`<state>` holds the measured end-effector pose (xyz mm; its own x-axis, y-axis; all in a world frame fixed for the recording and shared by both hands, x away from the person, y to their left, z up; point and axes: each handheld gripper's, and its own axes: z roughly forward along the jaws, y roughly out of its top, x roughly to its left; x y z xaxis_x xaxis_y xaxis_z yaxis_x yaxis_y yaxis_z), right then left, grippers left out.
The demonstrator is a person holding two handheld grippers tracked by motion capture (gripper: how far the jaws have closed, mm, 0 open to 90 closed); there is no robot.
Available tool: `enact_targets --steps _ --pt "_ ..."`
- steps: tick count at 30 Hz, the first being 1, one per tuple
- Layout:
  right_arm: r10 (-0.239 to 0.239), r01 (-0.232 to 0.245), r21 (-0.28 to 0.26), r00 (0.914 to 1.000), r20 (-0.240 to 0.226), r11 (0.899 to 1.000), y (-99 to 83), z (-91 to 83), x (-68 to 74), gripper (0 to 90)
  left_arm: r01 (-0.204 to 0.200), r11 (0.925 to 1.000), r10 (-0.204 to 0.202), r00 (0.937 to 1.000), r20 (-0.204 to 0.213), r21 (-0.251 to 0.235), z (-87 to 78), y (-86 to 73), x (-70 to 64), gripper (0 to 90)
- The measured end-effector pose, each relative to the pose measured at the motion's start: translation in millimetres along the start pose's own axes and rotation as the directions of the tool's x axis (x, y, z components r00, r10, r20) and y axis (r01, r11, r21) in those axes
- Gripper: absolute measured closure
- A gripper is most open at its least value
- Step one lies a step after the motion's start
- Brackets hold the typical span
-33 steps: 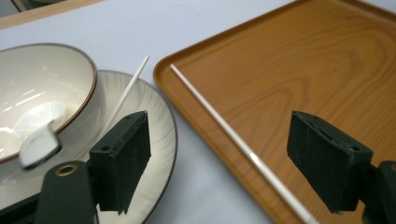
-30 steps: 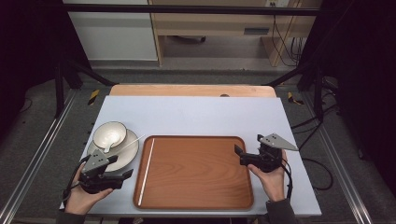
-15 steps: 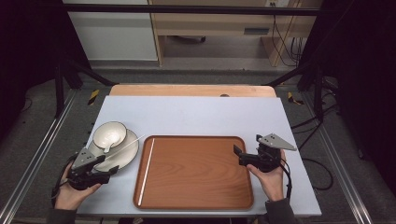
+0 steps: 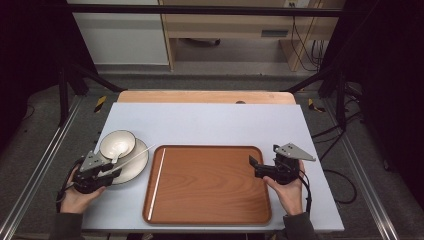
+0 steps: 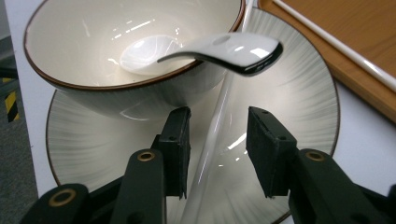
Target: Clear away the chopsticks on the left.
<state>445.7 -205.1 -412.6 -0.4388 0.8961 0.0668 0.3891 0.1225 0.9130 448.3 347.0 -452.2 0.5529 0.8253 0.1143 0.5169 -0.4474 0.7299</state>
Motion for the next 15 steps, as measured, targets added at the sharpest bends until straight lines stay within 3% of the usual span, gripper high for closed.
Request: enact_targets --steps 8,15 --pt "0.005 -0.005 0.001 1.0000 -0.003 1.000 -0.3 0.5 0.3 5.8 0.018 0.9998 -0.019 0.9995 0.024 0.011 2.1 -1.0 2.3 74.0" --pt "0.001 -0.001 0.003 1.0000 -0.001 1.000 -0.6 1.1 0.1 5.8 0.032 0.9993 -0.033 0.9982 0.049 0.019 2.6 -0.5 1.9 79.4"
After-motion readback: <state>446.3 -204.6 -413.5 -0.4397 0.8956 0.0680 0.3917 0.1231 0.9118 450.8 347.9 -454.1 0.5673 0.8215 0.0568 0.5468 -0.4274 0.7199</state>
